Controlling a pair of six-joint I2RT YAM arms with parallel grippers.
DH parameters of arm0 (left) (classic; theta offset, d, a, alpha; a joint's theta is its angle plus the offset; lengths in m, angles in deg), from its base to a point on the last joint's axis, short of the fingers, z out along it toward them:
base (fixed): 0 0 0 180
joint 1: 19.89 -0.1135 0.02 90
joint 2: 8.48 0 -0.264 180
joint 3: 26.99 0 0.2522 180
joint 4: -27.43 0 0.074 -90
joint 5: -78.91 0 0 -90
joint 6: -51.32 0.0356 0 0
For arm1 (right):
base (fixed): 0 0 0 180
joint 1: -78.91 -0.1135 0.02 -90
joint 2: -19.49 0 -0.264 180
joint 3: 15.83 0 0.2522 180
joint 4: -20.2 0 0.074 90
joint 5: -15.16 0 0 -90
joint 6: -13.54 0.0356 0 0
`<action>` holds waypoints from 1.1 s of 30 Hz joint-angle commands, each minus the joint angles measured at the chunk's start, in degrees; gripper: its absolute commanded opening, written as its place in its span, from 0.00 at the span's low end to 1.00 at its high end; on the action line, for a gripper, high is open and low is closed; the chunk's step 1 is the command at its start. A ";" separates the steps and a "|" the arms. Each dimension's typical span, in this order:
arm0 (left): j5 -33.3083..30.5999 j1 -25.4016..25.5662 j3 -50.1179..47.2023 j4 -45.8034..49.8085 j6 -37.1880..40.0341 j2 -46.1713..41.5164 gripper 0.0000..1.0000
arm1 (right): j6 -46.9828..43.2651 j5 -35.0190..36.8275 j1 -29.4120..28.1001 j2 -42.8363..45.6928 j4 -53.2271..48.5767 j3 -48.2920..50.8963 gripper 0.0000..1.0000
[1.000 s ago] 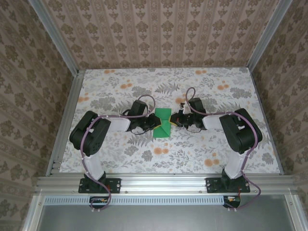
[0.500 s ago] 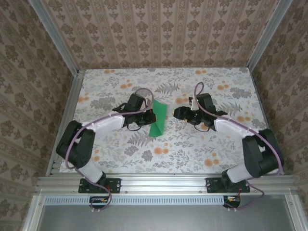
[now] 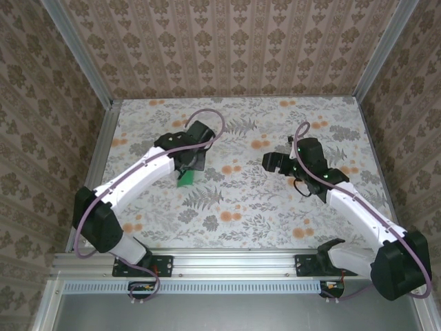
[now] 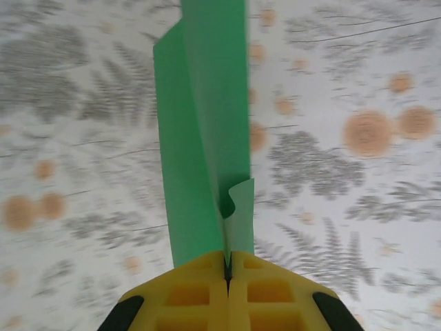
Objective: Fold a paper plane with a square sheet of paper (pick it up from the middle)
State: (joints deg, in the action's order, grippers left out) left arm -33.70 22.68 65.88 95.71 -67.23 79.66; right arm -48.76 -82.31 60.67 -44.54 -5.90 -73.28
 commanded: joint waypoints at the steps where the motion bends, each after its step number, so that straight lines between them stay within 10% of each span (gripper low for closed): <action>1: -16.50 1.64 3.32 12.49 0.85 3.92 0.06 | -0.83 5.19 0.34 1.60 -2.16 1.31 0.94; 11: -28.52 4.78 10.04 21.64 -4.41 19.83 0.06 | 1.23 11.23 0.60 5.14 -3.11 3.60 0.95; 33: -14.32 10.65 19.15 10.78 -4.20 41.20 0.09 | 6.18 20.33 2.47 9.12 -8.26 5.49 1.00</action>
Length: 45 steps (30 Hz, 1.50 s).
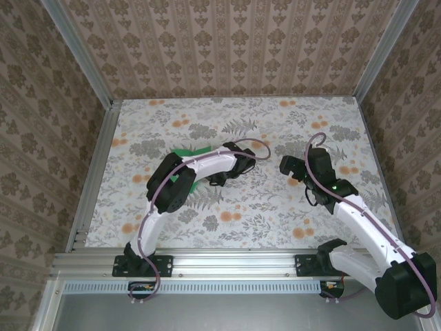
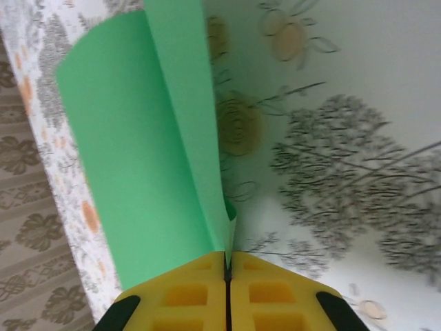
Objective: Fold a paper plane with a square sheet of paper (pick it up from the middle)
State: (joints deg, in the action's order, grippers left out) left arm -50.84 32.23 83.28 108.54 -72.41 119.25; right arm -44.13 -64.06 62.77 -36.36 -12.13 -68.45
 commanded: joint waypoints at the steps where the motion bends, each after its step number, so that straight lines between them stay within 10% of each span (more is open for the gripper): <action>1: 3.29 1.32 1.84 -2.66 1.52 2.18 0.10 | 1.59 2.05 0.45 0.92 -2.00 0.62 0.99; 10: 7.01 3.34 2.93 -5.58 4.91 0.39 0.25 | 2.20 1.01 1.09 0.92 -3.47 -0.03 1.00; 24: 39.91 -4.46 -16.81 -31.23 4.38 -28.52 0.59 | 0.62 -12.77 1.69 -5.38 0.25 -1.75 1.00; 34: 56.75 -22.81 -37.28 -49.74 -1.58 -32.37 0.32 | 3.85 -24.01 -3.60 -14.89 8.34 -2.76 1.00; 45: 58.13 -25.60 -38.02 -53.12 -1.57 -24.89 0.15 | 9.19 -24.03 -13.52 -25.84 13.44 -6.38 0.99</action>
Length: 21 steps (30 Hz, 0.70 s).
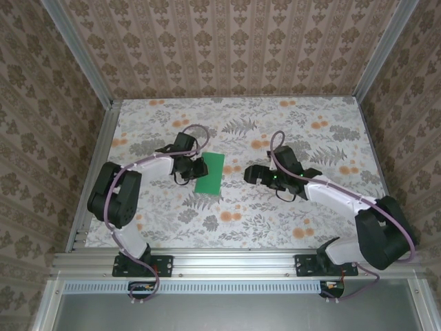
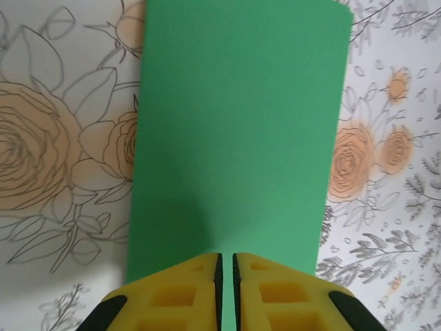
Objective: Fold a paper plane with a square sheet of paper (pick it up from the middle)
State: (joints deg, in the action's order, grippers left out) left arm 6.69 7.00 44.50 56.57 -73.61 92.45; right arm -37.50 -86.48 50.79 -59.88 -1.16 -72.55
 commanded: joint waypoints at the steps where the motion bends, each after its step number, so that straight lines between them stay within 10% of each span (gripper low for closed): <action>1: 0.10 -0.40 0.65 -1.22 -0.44 2.30 0.15 | 2.85 -1.65 -2.20 -3.01 2.60 -2.62 0.99; 21: 1.00 -3.43 -0.64 -5.45 -0.71 3.87 0.16 | 5.99 -2.34 -7.56 -10.42 3.60 -6.35 0.97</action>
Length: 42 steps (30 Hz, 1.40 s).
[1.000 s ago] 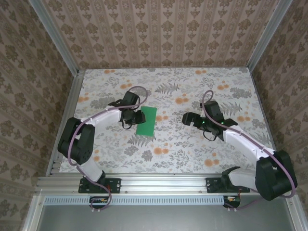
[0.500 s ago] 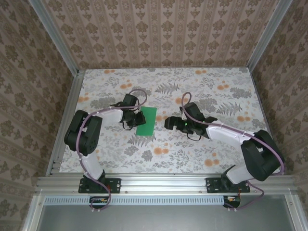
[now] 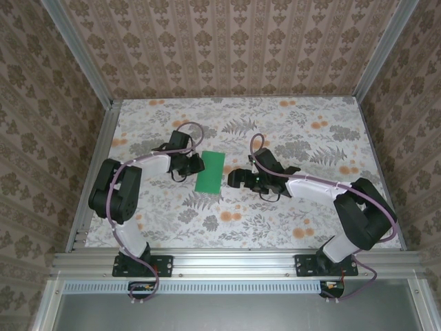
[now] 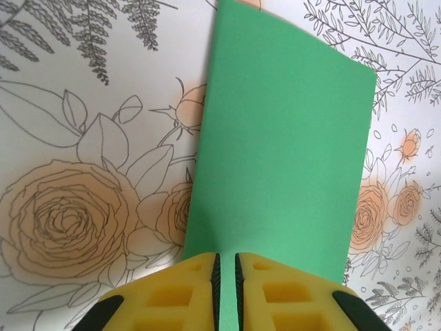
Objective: Fold a paper plane with a square sheet of paper (pick it up from the middle)
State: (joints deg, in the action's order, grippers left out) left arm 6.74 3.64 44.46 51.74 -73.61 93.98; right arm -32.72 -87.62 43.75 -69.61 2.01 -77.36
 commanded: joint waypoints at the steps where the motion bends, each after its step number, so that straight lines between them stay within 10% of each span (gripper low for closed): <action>1: 1.06 0.17 -0.54 -0.51 -0.86 2.86 0.16 | 1.32 -1.12 -0.55 -0.73 0.31 -1.49 0.97; 16: 1.26 7.58 -0.38 2.18 -12.48 8.08 0.14 | 7.61 -5.38 -0.58 -0.20 0.31 1.10 0.92; 42: -2.43 11.10 -2.62 2.04 -19.90 6.27 0.14 | 19.32 -7.71 -0.53 -5.47 8.92 6.55 0.49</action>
State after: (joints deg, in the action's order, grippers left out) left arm 7.00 15.00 44.81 46.77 -92.74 98.33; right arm -14.68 -93.83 43.60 -74.64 9.44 -71.46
